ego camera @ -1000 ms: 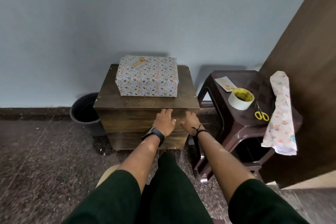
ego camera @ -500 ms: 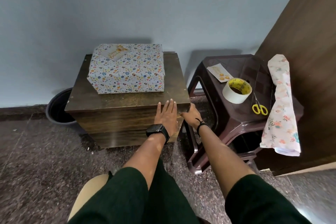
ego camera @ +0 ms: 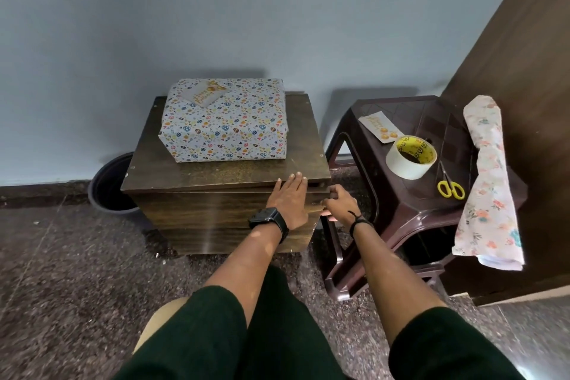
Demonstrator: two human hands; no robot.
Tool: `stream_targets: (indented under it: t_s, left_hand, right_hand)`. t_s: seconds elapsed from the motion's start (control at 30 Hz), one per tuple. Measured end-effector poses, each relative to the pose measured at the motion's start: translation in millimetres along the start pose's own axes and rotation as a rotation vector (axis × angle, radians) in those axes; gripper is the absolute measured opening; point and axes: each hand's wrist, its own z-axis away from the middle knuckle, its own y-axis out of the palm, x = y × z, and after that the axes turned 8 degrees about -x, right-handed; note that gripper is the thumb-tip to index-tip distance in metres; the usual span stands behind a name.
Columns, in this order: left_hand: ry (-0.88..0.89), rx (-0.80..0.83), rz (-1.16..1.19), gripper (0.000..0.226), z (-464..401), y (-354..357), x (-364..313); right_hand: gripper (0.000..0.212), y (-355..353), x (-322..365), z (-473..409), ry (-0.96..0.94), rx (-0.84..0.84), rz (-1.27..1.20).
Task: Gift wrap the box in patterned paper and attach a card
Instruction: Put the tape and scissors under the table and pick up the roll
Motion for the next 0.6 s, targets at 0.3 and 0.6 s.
stream_targets:
  t_s: [0.3,0.6]
  left_hand:
    - [-0.001,0.065,-0.008,0.058,49,20,15]
    - [-0.039,0.026,0.113,0.048,71,14,11]
  right_hand:
    - [0.028,-10,6,44,-0.183,0.029,0.522]
    - [0.036,-1,16,70,-0.194,0.151,0.741]
